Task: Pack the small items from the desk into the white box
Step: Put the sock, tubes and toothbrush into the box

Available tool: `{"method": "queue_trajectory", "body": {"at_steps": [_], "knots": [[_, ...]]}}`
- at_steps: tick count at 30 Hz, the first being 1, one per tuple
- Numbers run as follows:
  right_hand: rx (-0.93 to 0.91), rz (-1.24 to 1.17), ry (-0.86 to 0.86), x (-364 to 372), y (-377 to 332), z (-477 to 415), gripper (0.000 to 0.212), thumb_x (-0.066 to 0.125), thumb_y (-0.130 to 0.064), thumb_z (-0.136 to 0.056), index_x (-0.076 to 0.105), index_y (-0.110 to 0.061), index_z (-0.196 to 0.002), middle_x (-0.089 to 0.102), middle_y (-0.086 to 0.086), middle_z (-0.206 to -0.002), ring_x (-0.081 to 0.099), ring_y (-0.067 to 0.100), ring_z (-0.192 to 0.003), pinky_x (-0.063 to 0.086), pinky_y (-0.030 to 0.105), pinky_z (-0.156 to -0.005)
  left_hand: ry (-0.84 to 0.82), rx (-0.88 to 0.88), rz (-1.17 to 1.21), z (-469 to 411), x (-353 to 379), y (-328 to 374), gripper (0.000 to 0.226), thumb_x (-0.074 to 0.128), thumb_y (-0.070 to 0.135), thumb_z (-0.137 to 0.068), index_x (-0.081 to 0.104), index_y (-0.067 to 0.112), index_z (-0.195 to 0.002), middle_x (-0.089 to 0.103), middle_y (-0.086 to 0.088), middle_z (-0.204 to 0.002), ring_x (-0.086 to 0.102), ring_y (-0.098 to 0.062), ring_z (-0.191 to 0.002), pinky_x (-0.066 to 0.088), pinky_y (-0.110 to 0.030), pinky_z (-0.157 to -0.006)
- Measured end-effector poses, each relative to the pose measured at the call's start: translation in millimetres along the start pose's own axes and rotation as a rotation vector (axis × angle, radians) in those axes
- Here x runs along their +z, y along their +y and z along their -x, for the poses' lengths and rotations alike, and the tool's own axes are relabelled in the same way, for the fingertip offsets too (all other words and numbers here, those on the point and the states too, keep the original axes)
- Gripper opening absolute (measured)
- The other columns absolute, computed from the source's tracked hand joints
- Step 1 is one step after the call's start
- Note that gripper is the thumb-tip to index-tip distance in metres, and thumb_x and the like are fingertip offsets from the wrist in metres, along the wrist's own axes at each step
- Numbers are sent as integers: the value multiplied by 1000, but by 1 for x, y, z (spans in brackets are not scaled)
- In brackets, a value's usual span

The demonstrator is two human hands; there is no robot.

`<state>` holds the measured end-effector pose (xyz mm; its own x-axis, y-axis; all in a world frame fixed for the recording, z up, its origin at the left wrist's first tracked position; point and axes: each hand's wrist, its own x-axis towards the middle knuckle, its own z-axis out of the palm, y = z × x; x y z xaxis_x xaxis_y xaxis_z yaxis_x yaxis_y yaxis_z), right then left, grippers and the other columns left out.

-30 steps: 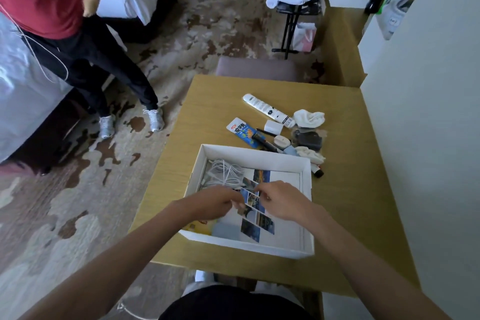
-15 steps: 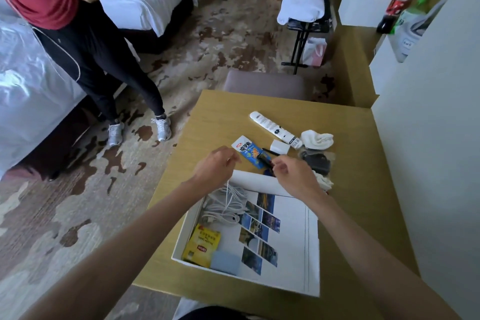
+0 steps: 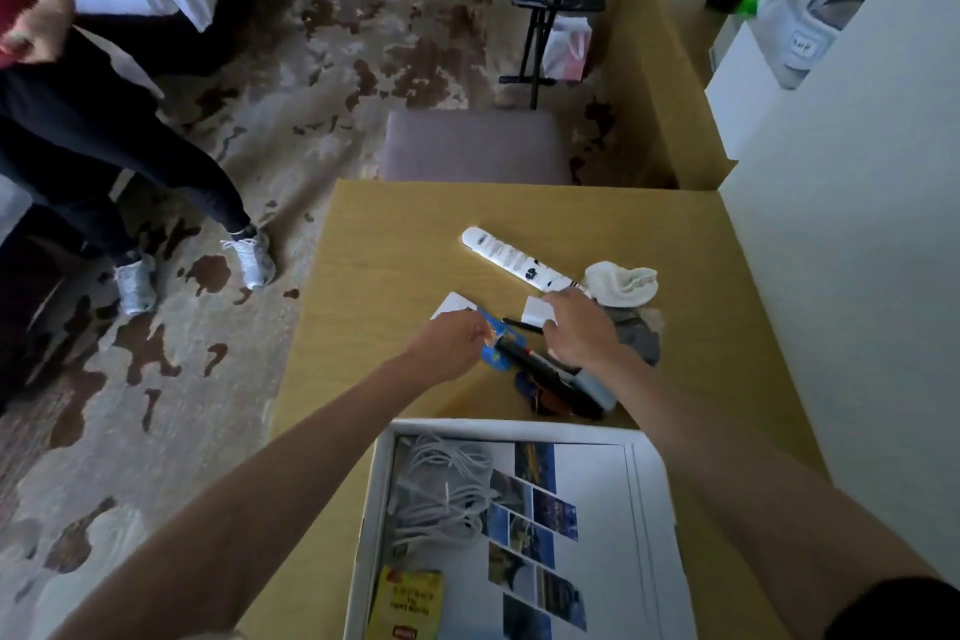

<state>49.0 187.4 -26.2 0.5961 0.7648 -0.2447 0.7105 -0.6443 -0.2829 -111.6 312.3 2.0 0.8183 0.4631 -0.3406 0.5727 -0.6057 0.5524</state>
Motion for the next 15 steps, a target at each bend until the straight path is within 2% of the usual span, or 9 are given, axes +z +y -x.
{"method": "queue_trajectory", "body": {"at_steps": [4,6,8,10,12,15], "knots": [[-62,274,-86,15,7,-27,37,47,-23,-96,43,-13,-132,50,9,-129,45,29,-122,42,46,-93,-92,32,-19,-20,10,-6,26,41,17,-96,65,18,-105,63,-4,-117,58,-24,-107,42,-32,-89],[-86,309,-88,20,12,-34,37,49,-24,-95,44,-14,-131,52,9,-127,46,29,-120,42,45,-92,-123,46,8,-27,13,-7,25,42,16,-96,65,15,-106,64,-4,-118,58,-24,-107,41,-32,-95],[-124,290,-76,21,19,-38,34,51,-24,-94,47,-12,-126,54,9,-124,48,28,-116,42,42,-90,-124,50,24,-35,18,-7,26,42,16,-95,64,16,-107,64,-4,-117,58,-23,-105,43,-33,-93],[-145,210,-44,19,28,-37,32,52,-27,-93,51,-11,-121,56,9,-122,50,28,-113,44,41,-87,-117,65,-14,-43,20,-4,25,43,18,-94,64,19,-108,64,-3,-115,58,-22,-105,46,-35,-87],[-93,20,22,11,40,-30,37,56,-34,-93,54,-10,-121,58,9,-118,55,26,-108,47,38,-81,-162,125,-57,-52,26,1,22,45,21,-94,62,20,-108,64,-3,-114,58,-23,-105,47,-36,-84],[52,-323,151,-5,60,-9,48,62,-42,-89,56,-13,-126,63,0,-116,62,16,-100,47,27,-76,-275,339,-147,-59,45,17,20,49,20,-93,58,15,-110,58,-6,-117,53,-24,-111,45,-34,-85]]}}
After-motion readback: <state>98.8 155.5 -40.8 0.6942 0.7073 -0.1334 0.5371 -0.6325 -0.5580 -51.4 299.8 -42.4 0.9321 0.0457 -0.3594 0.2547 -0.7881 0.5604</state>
